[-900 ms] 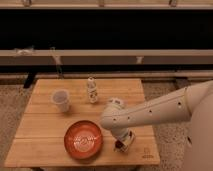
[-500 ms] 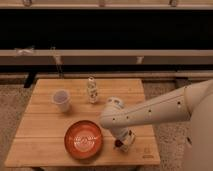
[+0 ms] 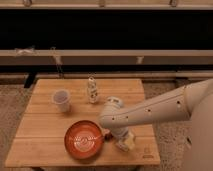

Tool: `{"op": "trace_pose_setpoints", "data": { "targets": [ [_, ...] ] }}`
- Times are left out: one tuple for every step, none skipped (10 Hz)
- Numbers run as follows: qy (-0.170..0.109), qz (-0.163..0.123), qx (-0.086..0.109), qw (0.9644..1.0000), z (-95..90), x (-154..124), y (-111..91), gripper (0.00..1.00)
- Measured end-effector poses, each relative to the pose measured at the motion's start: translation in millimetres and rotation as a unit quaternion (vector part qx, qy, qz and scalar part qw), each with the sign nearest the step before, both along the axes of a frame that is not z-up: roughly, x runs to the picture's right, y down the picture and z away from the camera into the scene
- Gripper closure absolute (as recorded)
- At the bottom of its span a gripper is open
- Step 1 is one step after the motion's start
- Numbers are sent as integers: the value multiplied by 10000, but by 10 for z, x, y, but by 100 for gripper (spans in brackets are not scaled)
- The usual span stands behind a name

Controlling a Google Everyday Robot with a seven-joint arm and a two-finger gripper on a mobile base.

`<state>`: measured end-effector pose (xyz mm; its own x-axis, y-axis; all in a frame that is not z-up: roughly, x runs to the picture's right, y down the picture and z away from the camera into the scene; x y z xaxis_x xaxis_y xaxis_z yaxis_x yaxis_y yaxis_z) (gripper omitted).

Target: Place the pepper on the white sponge

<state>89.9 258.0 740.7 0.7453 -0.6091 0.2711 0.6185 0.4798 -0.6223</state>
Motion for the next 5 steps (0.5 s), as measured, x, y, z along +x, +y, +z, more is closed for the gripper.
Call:
{"op": "trace_pose_setpoints", "data": {
  "targets": [
    [-1, -4, 24, 10000, -22, 3, -29, 20],
    [-27, 0, 87, 10000, -55, -4, -75, 20],
    [-27, 15, 92, 10000, -62, 5, -75, 20],
    [-32, 11, 105, 9999, -58, 3, -83, 20],
    [-43, 3, 102, 9999, -56, -11, -82, 20]
  ]
}}
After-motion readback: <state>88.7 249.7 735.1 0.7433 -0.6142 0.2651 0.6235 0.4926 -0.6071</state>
